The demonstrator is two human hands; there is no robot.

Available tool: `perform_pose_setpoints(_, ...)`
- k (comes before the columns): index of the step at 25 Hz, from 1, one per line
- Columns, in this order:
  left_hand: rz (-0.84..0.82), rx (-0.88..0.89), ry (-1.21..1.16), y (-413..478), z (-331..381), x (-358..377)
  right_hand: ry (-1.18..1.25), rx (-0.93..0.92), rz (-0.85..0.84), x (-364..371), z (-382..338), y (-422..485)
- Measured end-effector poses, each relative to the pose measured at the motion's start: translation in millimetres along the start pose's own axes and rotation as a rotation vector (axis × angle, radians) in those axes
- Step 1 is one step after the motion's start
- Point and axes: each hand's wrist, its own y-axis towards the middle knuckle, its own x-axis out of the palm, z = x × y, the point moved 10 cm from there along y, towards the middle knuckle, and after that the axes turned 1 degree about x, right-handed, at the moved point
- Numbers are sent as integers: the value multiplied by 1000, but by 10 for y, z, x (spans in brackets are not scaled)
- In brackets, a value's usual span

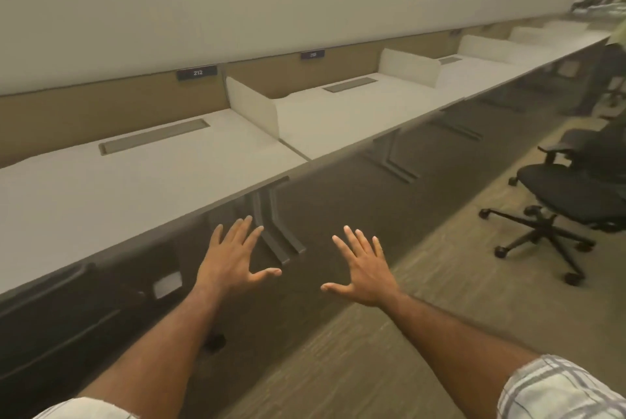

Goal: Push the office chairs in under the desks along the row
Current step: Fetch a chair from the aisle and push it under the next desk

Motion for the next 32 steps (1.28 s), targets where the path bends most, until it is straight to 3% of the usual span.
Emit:
perform_pose_setpoints(4, 85, 102, -21, 521, 1239, -192, -5, 109, 88, -269, 1292, -410)
perform_pose_setpoints(11, 83, 360, -21, 1387, 3465, -295, 1, 344, 118, -518, 3078, -1241)
perform_pose_setpoints(27, 17, 947, -84, 3414, 7444, -54, -33, 929, 49, -693, 6339, -2578)
perform_pose_setpoints(32, 20, 1097, 15, 3891, 8545, -29, -45, 1101, 64, -783, 7194, -3002)
